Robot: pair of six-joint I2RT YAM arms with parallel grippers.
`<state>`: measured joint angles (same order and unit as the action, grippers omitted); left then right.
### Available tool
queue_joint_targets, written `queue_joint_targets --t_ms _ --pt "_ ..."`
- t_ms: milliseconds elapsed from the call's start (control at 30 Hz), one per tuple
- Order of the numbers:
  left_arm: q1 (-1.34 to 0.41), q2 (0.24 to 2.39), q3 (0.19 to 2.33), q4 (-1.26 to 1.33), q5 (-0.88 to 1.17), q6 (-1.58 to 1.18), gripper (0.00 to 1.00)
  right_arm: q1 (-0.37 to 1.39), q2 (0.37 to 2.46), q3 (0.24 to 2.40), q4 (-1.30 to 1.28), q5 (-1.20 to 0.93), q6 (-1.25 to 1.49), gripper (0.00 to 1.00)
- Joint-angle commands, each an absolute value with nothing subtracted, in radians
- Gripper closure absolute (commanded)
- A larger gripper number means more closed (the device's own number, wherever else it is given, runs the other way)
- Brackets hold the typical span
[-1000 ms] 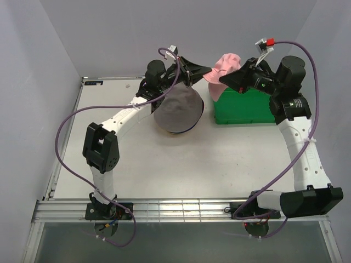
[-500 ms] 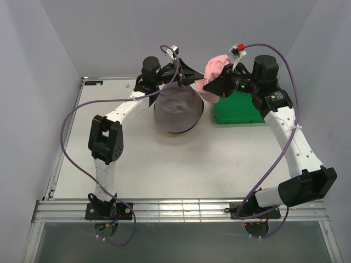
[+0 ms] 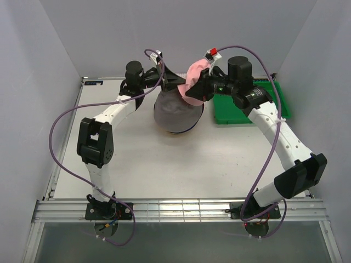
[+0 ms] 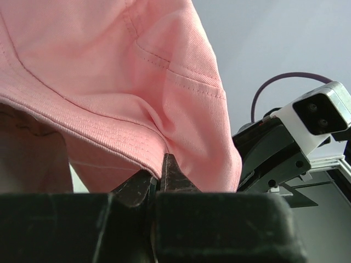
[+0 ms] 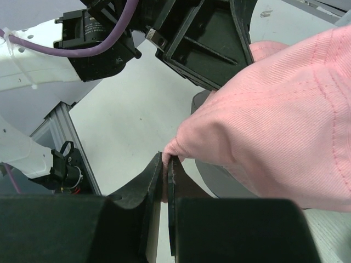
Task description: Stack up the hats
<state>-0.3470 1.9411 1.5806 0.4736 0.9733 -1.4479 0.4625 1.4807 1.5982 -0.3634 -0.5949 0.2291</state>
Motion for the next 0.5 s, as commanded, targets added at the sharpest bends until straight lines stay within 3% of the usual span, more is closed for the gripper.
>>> queue_joint_targets --t_ms 0,467 --pt "-0.298 1.845 1.556 0.531 0.945 -1.420 1.00 0.520 1.486 1.661 -0.416 -0.608 0.218 0.92" --pt "-0.186 1.779 1.378 0.653 1.008 -1.436 1.00 0.615 1.566 1.729 -0.495 -0.503 0.175 0.92"
